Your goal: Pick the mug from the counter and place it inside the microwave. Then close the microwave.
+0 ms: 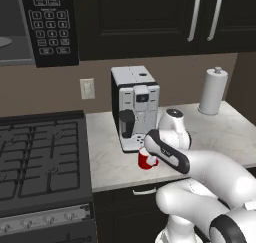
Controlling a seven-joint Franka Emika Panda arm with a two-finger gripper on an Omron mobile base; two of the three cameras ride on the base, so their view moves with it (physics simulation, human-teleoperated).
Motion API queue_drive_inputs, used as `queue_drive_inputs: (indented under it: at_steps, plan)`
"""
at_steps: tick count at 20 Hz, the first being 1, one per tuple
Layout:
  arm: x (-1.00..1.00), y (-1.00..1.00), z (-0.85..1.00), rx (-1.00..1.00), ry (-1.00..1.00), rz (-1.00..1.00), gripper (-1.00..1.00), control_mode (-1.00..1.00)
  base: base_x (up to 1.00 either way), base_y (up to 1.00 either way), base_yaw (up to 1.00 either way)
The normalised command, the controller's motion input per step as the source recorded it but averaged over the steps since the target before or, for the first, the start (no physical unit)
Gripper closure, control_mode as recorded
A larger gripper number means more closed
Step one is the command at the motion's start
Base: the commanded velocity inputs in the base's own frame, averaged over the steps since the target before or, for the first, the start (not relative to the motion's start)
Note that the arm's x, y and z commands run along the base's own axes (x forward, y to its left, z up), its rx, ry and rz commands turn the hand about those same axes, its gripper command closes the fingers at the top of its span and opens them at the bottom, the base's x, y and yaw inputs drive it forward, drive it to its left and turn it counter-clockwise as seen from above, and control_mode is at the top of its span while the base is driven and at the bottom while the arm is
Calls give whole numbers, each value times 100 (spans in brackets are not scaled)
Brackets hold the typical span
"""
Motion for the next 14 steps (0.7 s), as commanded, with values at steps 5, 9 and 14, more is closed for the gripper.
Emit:
queue_drive_inputs:
  at_steps: [5, 9, 14]
  plan:
    - [8, -3, -3, 0, 3, 2, -100, -100, 0, 0, 0]
    - [2, -5, -11, 0, 5, 2, -100, -100, 0, 0, 0]
    - [-4, 0, -15, 0, 2, 2, -100, -100, 0, 0, 0]
